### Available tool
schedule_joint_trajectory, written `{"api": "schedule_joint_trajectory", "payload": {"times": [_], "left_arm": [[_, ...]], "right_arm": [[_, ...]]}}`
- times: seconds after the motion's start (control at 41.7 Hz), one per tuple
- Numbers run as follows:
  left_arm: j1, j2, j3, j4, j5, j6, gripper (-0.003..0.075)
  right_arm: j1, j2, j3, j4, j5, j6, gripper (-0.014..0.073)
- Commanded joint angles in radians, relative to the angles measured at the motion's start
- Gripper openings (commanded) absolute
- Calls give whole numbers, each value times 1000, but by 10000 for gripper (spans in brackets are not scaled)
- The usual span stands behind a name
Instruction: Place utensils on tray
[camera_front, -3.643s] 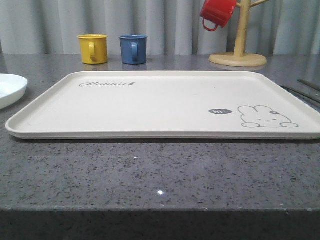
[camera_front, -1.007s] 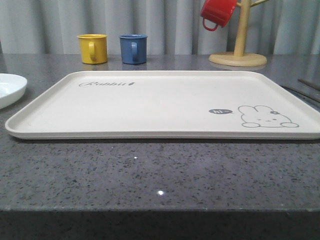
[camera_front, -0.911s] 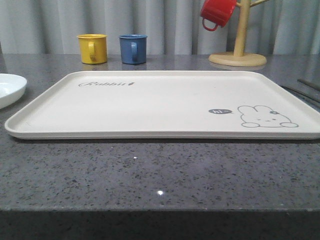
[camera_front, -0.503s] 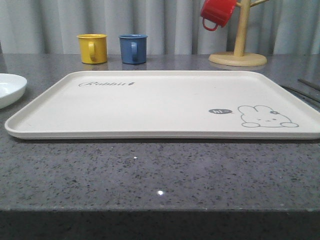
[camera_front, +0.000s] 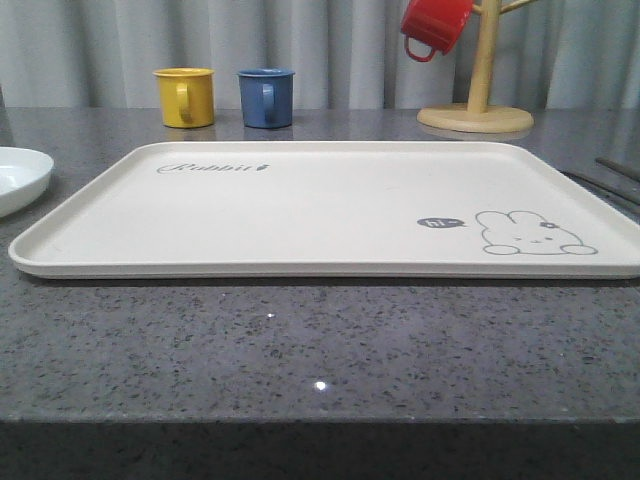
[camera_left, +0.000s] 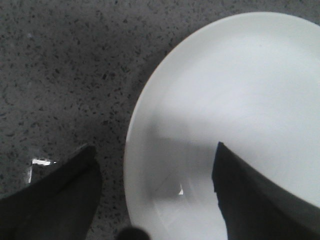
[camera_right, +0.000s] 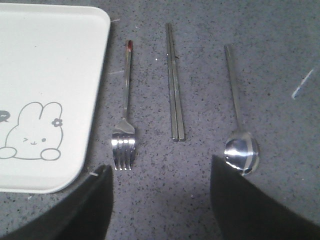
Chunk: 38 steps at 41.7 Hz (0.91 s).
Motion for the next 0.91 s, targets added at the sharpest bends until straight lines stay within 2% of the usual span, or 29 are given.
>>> {"api": "schedule_joint_trajectory", "payload": {"times": [0.0,0.168,0.527,0.623,0.863,0.887], "left_arm": [[2,-10,-40,-30,-34,2,461],[2,-4,-40,-33,-27,2,448],[2,22,-40,-33,0,2,295],[0,32,-40,-33,1,2,230],[0,34,-49,-33,24,2,-15],[0,27,-52,-33,24,2,-18]], "right_arm": [[-2,8,-35,-14,-61,-4,454],[-2,8,-35,-14,-61,-4,454],[-2,8,-35,-14,-61,-4,454],[-2,8,-35,-14,-61,-4,454],[-2,8,-35,-14,-61,-4,454],[-2,8,-35,-14,-61,-4,454]]}}
